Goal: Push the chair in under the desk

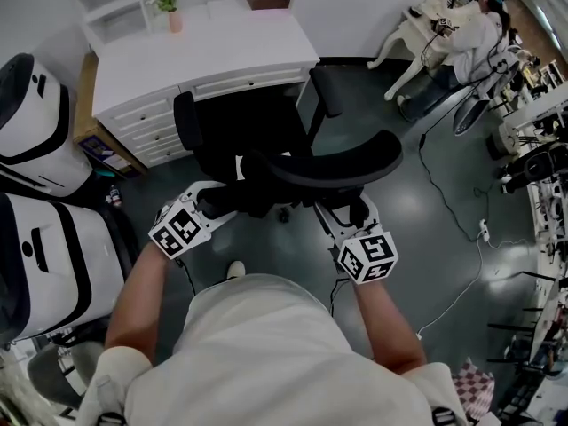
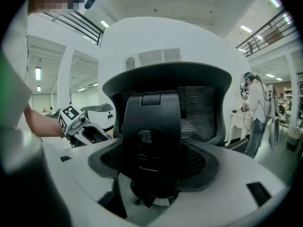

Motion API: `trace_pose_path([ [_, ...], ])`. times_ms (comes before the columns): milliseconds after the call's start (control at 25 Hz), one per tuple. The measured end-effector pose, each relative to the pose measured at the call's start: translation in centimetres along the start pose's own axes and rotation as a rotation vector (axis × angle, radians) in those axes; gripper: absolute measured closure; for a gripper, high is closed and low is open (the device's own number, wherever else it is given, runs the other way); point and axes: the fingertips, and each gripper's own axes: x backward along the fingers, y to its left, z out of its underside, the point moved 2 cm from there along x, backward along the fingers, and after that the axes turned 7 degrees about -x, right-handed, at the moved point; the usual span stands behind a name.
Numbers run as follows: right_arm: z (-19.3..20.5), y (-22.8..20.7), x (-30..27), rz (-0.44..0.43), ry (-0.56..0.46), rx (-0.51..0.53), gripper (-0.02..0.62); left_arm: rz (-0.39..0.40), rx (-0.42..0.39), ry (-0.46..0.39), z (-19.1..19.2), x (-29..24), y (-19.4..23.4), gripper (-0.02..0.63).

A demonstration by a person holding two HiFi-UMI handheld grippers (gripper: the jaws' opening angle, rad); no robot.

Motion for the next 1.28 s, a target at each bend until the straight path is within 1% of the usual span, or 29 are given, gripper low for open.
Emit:
trace_pose_path([
  [800, -1.1, 0.1, -3.2, 0.023, -0.007, -0.004, 0.287, 0.02, -0.016, -0.033, 0.9, 0.2, 3.5, 0.4],
  [1040, -1.3, -0.1, -3.4, 0.019, -0.016, 0.0, 0.287, 0.042, -0.023, -0.056, 0.7, 0.1, 3.7, 0.403],
  [1280, -1.2, 0.0, -3.4, 0.036, -0.029, 0.01, 0.284, 0.029, -0.011, -0.057, 0.8, 0.1, 3.6, 0.397],
])
